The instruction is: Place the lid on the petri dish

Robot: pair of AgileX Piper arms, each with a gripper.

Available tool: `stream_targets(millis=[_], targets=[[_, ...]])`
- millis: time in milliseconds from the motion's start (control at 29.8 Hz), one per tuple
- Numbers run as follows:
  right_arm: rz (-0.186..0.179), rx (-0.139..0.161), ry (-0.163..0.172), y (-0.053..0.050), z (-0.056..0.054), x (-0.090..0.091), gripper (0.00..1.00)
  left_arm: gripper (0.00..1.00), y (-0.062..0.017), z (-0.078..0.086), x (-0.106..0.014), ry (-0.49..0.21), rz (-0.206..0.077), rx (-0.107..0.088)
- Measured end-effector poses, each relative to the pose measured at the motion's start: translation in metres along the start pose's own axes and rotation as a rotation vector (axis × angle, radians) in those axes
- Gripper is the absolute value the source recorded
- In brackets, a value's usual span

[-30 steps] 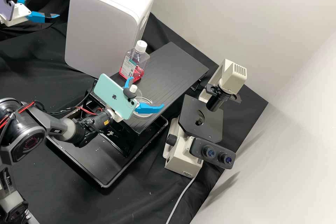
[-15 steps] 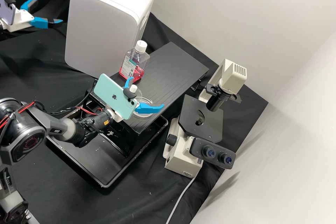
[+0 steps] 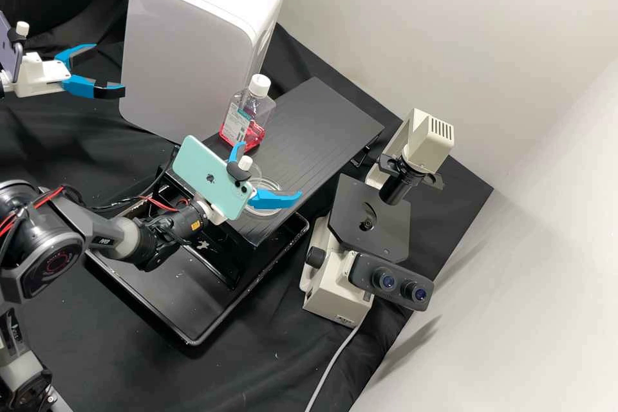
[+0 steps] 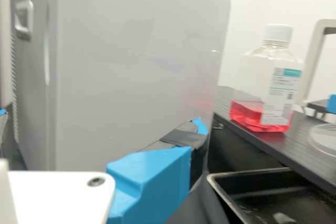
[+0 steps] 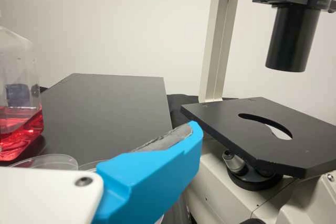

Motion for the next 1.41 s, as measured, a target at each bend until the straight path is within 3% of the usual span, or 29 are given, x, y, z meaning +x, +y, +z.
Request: stream_targets(millis=[34,403,537,671,772,1041,1209,1309,1410], targets=[[0.000,0.000,0.000,0.000,0.000,0.000,1.00,1.00,-0.0012,0.001,-0.001,-0.007,-0.006,-0.005],[0.000,0.000,0.000,0.000,0.000,0.000,1.00,1.00,-0.0232,0.015,-0.019,-0.109,-0.129,0.027],[0.000,0.000,0.000,0.000,0.000,0.000,1.00,1.00,-0.0260,0.020,-0.020,-0.130,-0.141,0.037],[0.000,0.000,0.000,0.000,0.000,0.000,1.00,1.00,-0.0332,0.023,-0.019,-0.148,-0.163,0.079],[0.000,0.000,0.000,0.000,0.000,0.000,1.00,1.00,-0.0372,0.024,-0.016,-0.153,-0.174,0.093],[0.000,0.000,0.000,0.000,0.000,0.000,1.00,1.00,-0.0456,0.027,-0.008,-0.166,-0.191,0.091],[0.000,0.000,0.000,0.000,0.000,0.000,1.00,1.00,-0.0540,0.030,-0.004,-0.175,-0.210,0.115],[0.000,0.000,0.000,0.000,0.000,0.000,1.00,1.00,-0.0577,0.031,-0.003,-0.173,-0.217,0.116],[0.000,0.000,0.000,0.000,0.000,0.000,1.00,1.00,-0.0597,0.033,-0.003,-0.179,-0.221,0.129]])
